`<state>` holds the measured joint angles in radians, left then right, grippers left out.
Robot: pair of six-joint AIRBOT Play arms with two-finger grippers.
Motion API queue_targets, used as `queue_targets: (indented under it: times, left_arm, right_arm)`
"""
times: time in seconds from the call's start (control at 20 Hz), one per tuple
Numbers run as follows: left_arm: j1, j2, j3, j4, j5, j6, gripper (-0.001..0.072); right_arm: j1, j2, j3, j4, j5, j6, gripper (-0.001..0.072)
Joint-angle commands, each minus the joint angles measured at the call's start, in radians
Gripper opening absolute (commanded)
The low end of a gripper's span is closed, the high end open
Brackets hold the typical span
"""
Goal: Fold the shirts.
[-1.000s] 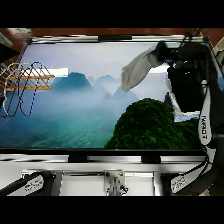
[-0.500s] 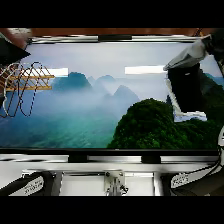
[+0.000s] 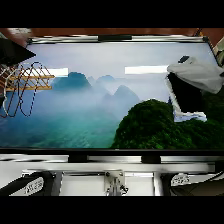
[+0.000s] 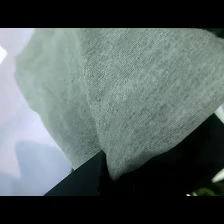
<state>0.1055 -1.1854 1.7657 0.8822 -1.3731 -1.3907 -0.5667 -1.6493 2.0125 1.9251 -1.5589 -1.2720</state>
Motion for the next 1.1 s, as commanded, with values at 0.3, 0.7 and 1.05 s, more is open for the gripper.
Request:
queue_targets:
  times: [0.3,0.7,1.05]
  left_arm:
    - [-0.002,0.000,0.000,0.000,0.001,0.045,0.0039]
    - [-0.002,0.000,0.000,0.000,0.003,0.048,0.0039]
    - [-0.002,-0.007,0.000,0.000,0.017,0.048,0.0039]
  right_arm:
    - [0.089,0.009,-0.257,-0.083,0.029,0.256,0.0071]
    - [0.190,0.032,-0.336,-0.232,-0.010,0.322,0.0513]
    - [0.055,0.333,-0.327,-0.593,-0.082,0.282,0.0511]
